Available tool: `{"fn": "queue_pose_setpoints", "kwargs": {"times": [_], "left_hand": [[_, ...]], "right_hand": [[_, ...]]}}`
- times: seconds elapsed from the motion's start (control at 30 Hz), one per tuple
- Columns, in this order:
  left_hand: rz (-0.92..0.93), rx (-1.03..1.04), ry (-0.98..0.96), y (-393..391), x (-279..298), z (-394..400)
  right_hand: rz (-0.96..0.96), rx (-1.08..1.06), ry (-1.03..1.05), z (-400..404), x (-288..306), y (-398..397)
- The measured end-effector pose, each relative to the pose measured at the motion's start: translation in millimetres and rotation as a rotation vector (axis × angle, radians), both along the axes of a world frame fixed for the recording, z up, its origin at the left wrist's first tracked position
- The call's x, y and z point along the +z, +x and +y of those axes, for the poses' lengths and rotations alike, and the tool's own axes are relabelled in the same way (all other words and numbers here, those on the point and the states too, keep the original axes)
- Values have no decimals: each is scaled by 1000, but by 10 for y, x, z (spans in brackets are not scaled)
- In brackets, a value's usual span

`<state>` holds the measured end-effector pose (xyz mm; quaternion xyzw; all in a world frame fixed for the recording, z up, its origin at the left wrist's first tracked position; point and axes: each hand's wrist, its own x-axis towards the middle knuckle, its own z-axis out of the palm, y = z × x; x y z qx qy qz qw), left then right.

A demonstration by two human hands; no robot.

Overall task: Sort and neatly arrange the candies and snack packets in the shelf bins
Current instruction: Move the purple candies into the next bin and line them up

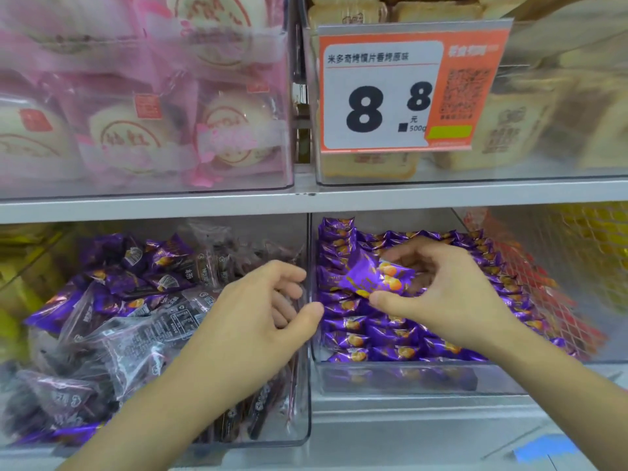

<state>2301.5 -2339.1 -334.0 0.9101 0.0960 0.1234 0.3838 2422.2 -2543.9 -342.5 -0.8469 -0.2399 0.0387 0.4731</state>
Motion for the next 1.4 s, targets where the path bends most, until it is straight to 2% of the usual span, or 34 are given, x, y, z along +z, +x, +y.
{"fn": "queue_pose_setpoints", "kwargs": {"times": [0.13, 0.27, 0.4, 0.57, 0.8, 1.03, 1.4], "left_hand": [[41, -34, -136, 47, -51, 71], [21, -20, -195, 60, -99, 52], [25, -21, -184, 36, -99, 39], [23, -31, -117, 9, -88, 25], [11, -37, -95, 29, -74, 36], [7, -46, -80, 14, -69, 35], [5, -56, -63, -4, -77, 37]], "right_hand": [[-83, 59, -289, 122, -108, 214], [-111, 165, -391, 330, -247, 306], [-134, 180, -480, 462, -333, 337], [-207, 182, -525, 442, -346, 311], [-285, 217, -451, 384, -344, 300], [-315, 232, -541, 383, -311, 287], [-315, 178, -544, 404, -362, 282]]}}
